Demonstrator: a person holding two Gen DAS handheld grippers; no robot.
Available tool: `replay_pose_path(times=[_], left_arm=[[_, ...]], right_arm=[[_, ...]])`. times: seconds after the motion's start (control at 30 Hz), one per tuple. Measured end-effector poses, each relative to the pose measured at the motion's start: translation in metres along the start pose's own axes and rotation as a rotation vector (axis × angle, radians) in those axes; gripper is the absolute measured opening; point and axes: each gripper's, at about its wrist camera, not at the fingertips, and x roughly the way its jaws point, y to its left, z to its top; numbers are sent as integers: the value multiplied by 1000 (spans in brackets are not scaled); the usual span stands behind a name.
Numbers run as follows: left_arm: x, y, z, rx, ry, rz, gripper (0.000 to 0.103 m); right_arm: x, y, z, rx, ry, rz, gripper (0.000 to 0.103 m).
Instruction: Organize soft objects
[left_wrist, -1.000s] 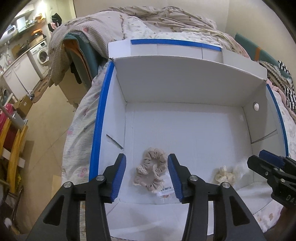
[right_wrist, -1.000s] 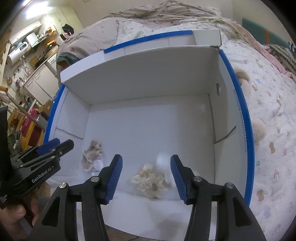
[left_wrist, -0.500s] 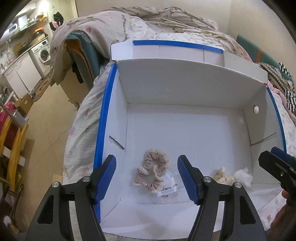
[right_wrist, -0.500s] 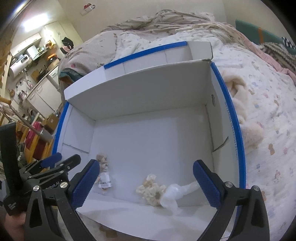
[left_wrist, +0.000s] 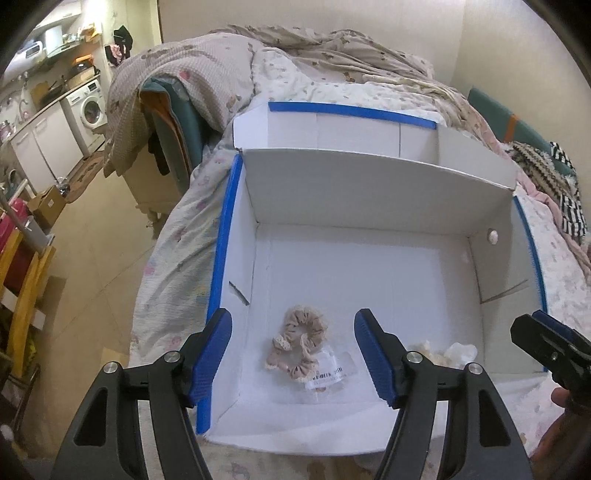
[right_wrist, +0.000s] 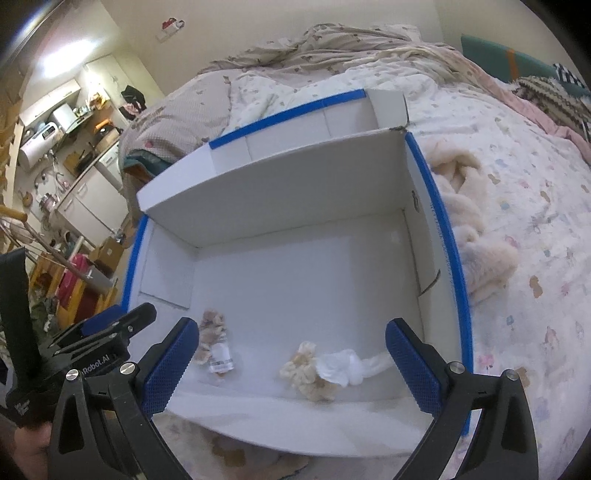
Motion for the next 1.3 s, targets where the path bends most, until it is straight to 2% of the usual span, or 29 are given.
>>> replay_pose_path(times=[0.1,0.23,0.57,0.67,0.73,0.8,0.97,1.03,1.17,1.3], left_arm=[[-10,2,-1,0,15,-28,66],[-30,5,-5,2,13,-16,66],[-57,18,-48,-20,55,-26,66],[-55,19,-60,0,48,-12,66],[-51,17,-69,48,18,5,66],[-42,18,-77,82,32,52,66],[-22,23,-93,34,153,-70,66],[-13,16,-103,66,216,-95,66],[-4,-6,-126,139,338,-195,66],[-8,-38,-151,286,387,-271,67]], right_arm=[[-15,3,-5,-4,-15,8,103],[-32,11,-16,-40,-36,14,103],[-44,17,-47,-61,-8,1,103],[-42,12,-56,-43,25,16,103],[-44,8,-62,-32,23,17,103],[-44,3,-68,-31,39,17,103],[-33,-20,-80,36,118,-16,103],[-25,-27,-85,69,160,-40,103],[-10,-29,-89,71,217,-96,103],[-5,-25,-90,55,229,-107,103]])
